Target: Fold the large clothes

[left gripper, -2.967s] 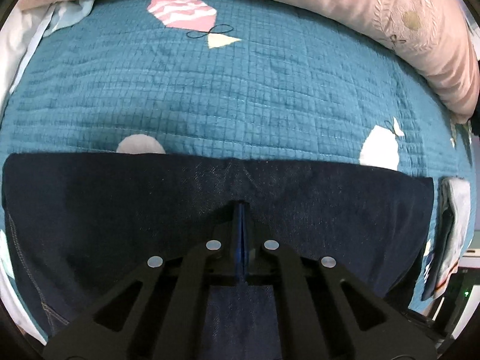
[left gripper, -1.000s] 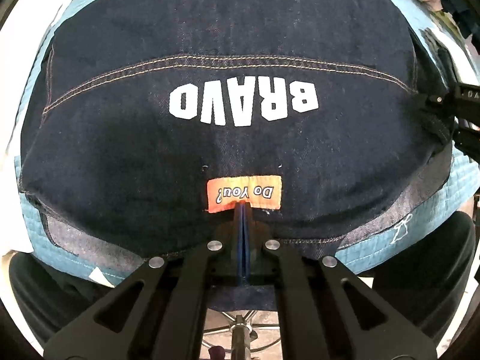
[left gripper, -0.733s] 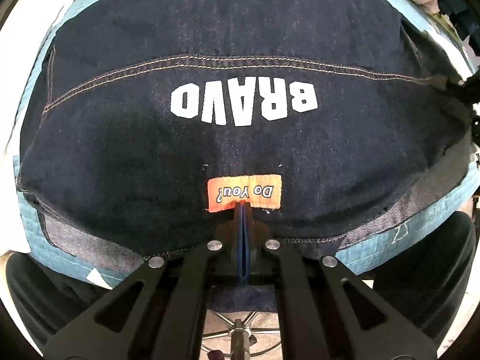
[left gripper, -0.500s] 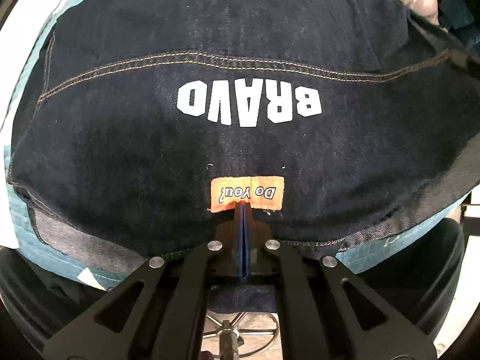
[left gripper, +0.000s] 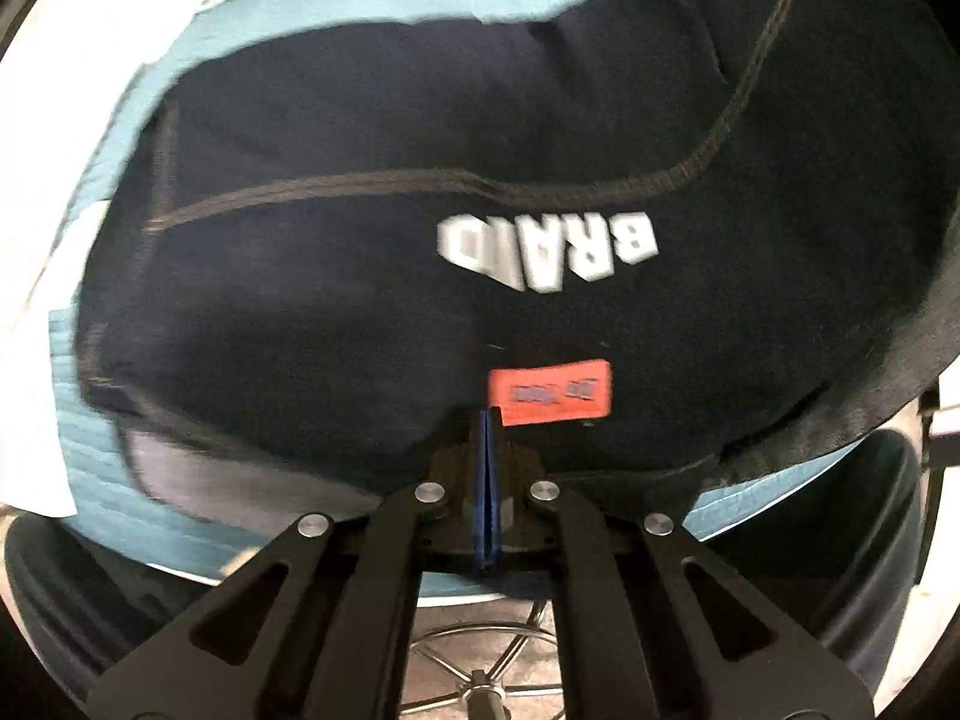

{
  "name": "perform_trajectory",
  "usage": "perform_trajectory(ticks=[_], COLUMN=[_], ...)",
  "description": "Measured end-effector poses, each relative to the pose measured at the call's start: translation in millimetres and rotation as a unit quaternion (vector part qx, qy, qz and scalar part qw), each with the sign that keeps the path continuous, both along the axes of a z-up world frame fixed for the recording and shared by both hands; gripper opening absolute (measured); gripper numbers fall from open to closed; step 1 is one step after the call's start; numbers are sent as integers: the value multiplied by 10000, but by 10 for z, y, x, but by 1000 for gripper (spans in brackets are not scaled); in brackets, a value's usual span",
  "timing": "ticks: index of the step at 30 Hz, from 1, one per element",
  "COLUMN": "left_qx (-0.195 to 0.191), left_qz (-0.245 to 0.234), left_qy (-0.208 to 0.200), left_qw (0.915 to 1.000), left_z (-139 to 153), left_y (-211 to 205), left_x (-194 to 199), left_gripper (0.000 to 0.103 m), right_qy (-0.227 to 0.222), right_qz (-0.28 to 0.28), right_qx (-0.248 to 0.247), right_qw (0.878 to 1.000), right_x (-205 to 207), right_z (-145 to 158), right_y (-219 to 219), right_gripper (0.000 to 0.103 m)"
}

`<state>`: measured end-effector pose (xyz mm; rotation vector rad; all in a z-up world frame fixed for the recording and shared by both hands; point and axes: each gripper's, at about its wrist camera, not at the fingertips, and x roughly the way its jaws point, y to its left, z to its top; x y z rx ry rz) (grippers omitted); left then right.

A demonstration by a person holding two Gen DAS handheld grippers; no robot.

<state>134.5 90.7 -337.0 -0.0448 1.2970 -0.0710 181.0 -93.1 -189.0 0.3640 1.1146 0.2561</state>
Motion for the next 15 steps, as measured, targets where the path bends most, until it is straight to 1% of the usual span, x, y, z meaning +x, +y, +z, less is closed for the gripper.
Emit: perform_trajectory(ticks=[1,4,5,10,15], left_qx=[9,218,190,26,-33], left_qz=[72,284,395,962,1537], left_qy=[-109,-366,-437,-495,-555], left_qw=[9999,9987,9981,9941,9866], left_z=[93,279,349,544,661], left_y=[114,399,546,1112,1564], left_x=[-37,-102,-132,-200,-427], left_gripper=[3,3,3,3,3], right_qy=[-33,-68,-79,-67,45], right_qz=[72,228,320,778,1115], right_qx=[-13,-40,-29,-29,-24], right_qw=[10000,9997,9995,9969,9937], right_x=[-23,-42,-31,-32,-1], right_z=[40,116,130,164,113], right_y=[87,357,466,1001,1501], right_gripper=[13,14,14,14,14])
